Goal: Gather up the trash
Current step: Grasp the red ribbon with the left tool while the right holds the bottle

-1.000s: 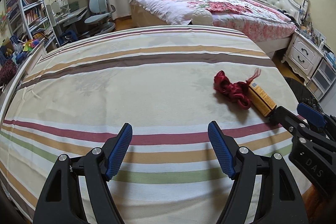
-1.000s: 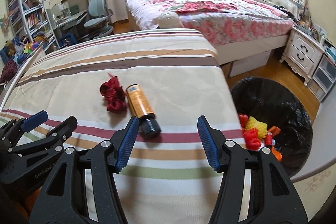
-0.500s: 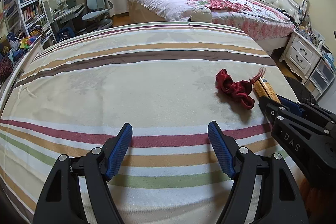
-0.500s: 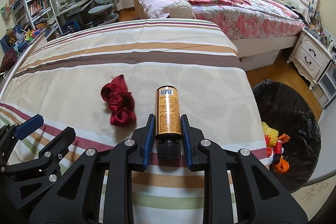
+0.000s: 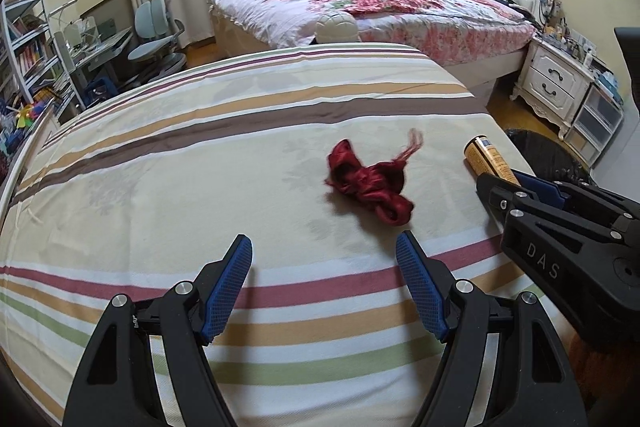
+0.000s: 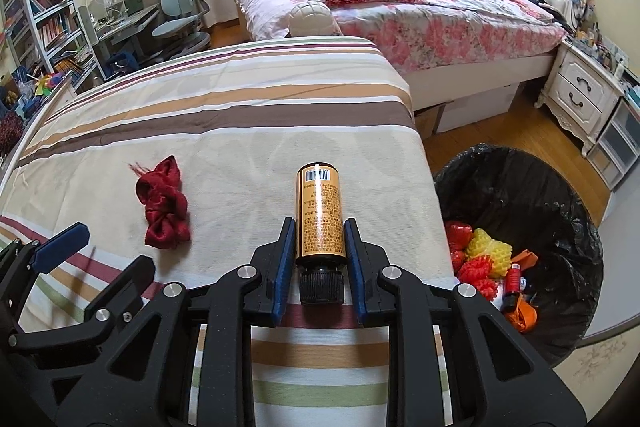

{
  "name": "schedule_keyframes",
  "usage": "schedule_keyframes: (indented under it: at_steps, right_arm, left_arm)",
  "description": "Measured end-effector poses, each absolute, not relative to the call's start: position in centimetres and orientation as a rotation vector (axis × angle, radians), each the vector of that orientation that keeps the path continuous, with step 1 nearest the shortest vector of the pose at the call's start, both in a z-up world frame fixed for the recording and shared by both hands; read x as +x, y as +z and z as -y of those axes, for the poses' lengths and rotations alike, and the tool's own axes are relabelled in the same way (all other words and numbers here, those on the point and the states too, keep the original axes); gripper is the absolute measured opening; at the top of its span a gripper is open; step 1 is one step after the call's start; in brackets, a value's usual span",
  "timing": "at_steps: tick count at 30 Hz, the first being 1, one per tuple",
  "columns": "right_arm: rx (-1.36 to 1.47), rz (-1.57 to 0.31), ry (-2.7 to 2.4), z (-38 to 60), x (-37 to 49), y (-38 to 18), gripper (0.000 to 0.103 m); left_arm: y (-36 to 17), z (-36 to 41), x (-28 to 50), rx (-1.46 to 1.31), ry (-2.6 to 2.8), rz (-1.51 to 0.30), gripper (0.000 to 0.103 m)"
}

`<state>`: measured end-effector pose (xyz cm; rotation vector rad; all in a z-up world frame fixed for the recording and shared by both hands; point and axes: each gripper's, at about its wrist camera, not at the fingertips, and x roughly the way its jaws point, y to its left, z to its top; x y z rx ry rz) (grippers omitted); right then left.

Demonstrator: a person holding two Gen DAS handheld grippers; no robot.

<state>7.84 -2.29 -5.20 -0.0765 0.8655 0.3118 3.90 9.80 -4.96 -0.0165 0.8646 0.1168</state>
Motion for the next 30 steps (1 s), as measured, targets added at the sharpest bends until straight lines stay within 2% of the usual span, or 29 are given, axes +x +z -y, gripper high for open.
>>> schedule_keyframes:
  at_steps: [24, 25, 29, 30]
  right_arm:
    - [-0.055, -0.868, 0.297, 4.1, 8.9, -5.3, 0.024]
    - [-0.056, -0.868, 0.297, 4.1, 8.9, -5.3, 0.024]
    - [-0.056, -0.867, 0.297, 4.1, 8.8, -5.3, 0.024]
    - [-0.056, -0.867, 0.297, 4.1, 8.8, -5.3, 0.024]
  left_arm:
    - [-4.8, -10.2, 8.6, -0.093, 0.142, -0.884, 0.074]
    - [-4.7, -10.3, 8.7, -0.093, 0.143, -0.882, 0.073]
    - [-5.1, -10.7, 9.0, -0.102, 0.120, -0.900, 0.053]
    - [-5.1, -10.8, 9.0, -0.103, 0.120, -0.896, 0.051]
